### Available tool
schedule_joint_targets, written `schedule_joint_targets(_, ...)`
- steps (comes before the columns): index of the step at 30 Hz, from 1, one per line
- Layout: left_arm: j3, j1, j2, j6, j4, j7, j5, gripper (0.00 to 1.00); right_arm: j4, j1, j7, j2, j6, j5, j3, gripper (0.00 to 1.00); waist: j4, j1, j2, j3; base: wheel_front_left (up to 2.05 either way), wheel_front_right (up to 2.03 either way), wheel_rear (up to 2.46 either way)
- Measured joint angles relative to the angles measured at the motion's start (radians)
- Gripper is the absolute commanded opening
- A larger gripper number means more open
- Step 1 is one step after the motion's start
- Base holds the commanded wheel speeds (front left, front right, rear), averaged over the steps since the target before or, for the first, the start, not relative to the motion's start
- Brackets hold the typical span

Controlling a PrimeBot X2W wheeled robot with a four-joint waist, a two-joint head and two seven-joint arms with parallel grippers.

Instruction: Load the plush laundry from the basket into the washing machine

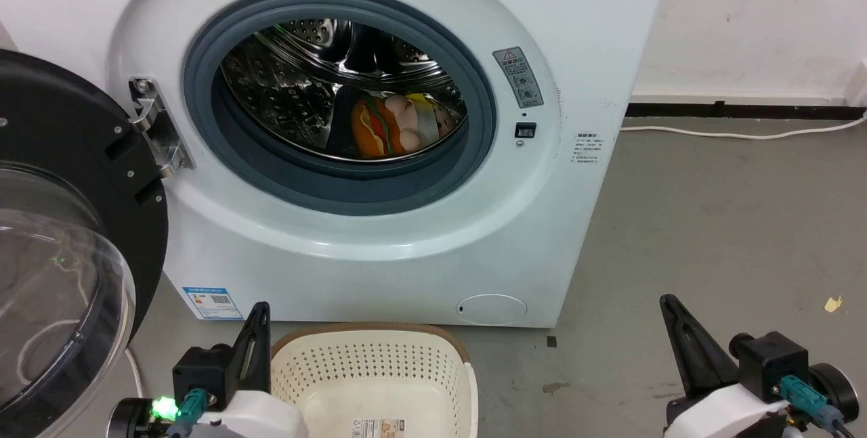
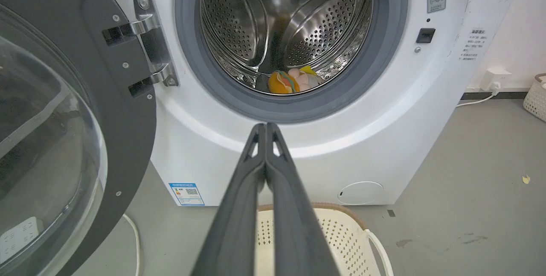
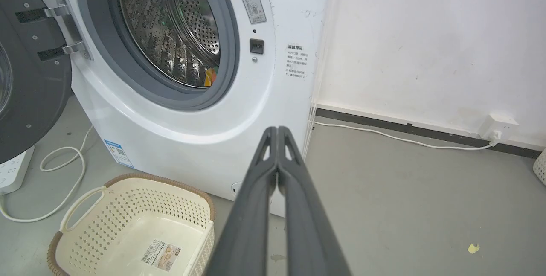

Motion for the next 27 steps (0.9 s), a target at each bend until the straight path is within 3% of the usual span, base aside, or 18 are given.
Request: schedule_joint_targets(27,0.017,-0.016,-0.019,-0.008,-0.027,0.052,0.041,0.00,-0.008,-0.012,0.052,0.000,0.000,-0.010,0.003,0.00,0.006,0.0000,0.0000,-0.001,0.00,0.00,0.00)
